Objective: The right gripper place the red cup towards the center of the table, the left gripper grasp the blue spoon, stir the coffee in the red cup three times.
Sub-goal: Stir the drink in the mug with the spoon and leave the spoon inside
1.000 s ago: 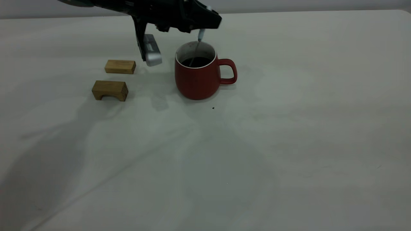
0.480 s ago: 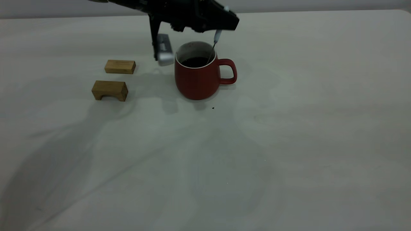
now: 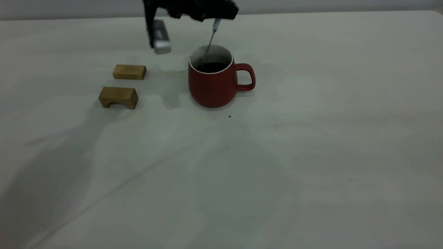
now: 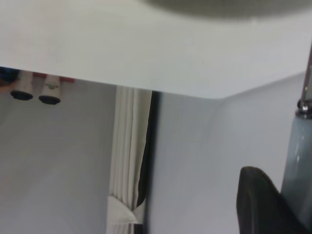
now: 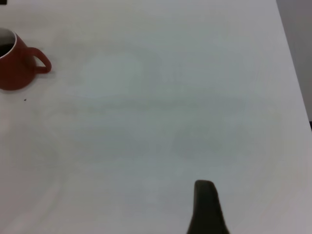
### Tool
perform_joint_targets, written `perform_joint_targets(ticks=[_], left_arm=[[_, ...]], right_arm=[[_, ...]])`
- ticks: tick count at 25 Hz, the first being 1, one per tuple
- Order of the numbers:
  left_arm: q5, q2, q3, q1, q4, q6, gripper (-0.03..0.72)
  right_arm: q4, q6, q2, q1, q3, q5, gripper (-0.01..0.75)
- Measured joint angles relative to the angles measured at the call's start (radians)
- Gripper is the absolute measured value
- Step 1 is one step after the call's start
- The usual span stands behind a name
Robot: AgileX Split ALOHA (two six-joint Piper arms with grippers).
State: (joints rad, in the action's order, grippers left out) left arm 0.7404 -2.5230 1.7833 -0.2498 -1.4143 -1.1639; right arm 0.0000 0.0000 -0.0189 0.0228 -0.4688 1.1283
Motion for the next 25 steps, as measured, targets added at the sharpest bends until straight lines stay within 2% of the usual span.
perform_joint_targets(ticks=[4,7,13,19,25], left_arm=[[0.007,-0.030,0.023,-0.034,0.000,-0.002,0.146],[0.061,-0.041,0.023,-0.040,0.024,-0.039,0.146],[0.154,-0.041,0.023,0.007,0.104,-0.126,0.146],[0.097,-0.041,0.029,0.041,0.103,-0.129,0.146],[0.024,-0.045,0.029,0.005,0.065,-0.048,0.146]], right_arm=[[0.000,0.000,0.000,0.000,0.000,0.000,0.582],[0.000,0.000,0.000,0.000,0.000,0.000,0.582],[0.000,0.000,0.000,0.000,0.000,0.000,0.582],[0.000,0.000,0.000,0.000,0.000,0.000,0.582],[0.000,0.000,0.000,0.000,0.000,0.000,0.582]])
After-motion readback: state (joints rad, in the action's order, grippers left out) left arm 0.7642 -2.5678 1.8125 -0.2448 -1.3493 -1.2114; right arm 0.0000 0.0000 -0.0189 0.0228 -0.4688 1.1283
